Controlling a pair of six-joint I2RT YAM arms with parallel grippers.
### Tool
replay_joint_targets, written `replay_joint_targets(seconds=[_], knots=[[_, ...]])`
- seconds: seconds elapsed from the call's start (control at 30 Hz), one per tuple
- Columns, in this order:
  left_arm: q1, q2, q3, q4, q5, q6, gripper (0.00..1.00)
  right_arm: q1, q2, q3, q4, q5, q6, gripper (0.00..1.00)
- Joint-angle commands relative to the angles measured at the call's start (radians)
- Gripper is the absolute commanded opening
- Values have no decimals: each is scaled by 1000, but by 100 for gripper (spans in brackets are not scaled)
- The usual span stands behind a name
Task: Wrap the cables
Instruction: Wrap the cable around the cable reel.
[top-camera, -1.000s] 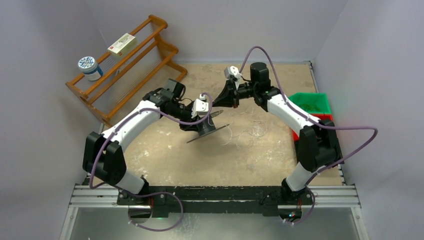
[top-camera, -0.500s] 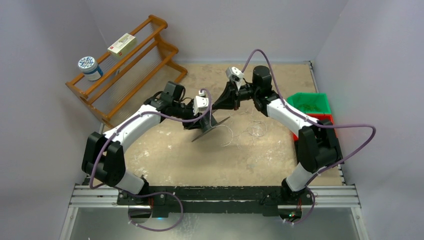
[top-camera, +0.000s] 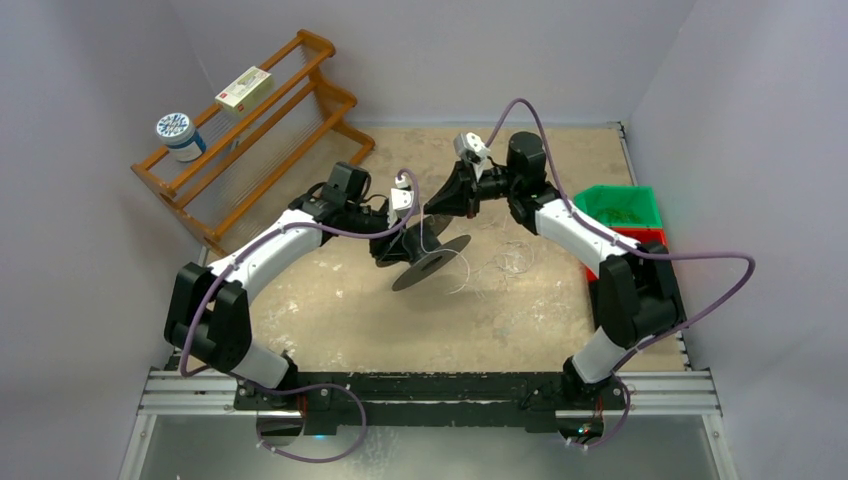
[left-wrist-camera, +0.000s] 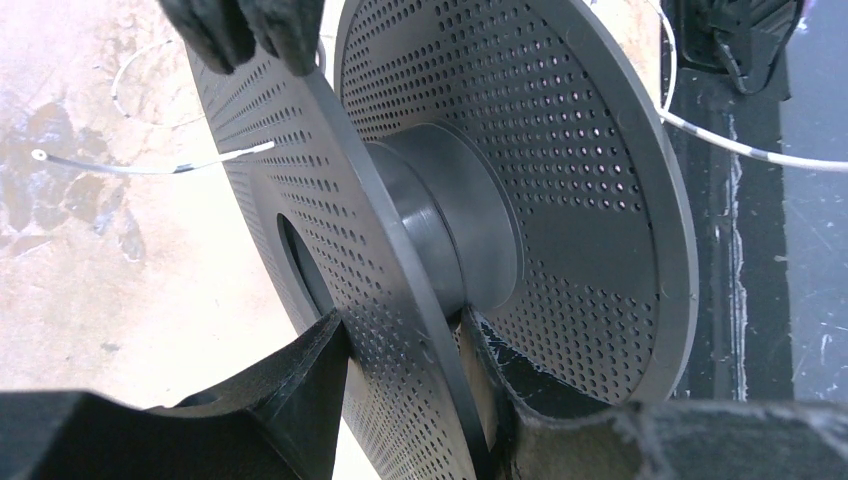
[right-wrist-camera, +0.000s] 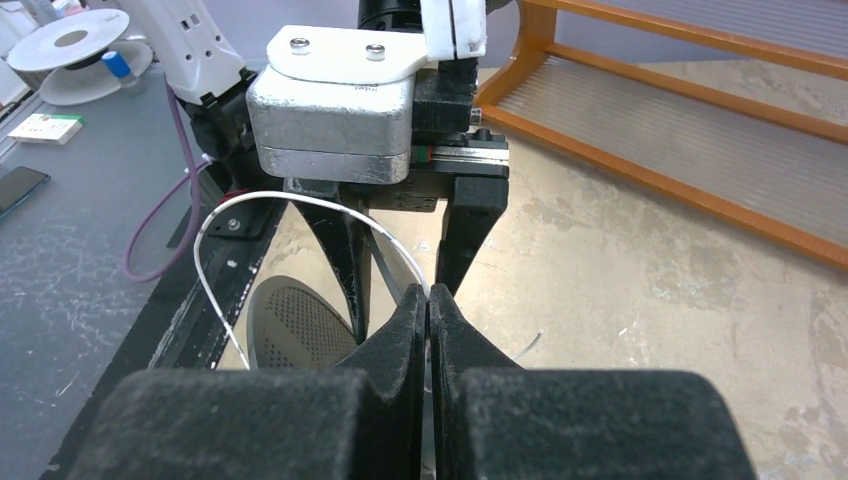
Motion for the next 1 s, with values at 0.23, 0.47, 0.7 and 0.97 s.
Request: replay_joint_targets(seconds=[0.23, 0.47, 0.7, 0.97], knots=[[-5, -8, 31, 67, 134, -42, 0, -5, -41, -6, 2, 19, -38, 0], [-5, -25, 20, 101, 107, -70, 0, -5, 14, 113, -266, -15, -227, 15], [-5, -32, 5, 170, 15, -124, 0, 41, 20, 212, -495, -13, -405, 41], [0, -56, 8, 175, 41, -115, 0, 65, 77, 457, -1072, 56, -788, 61]])
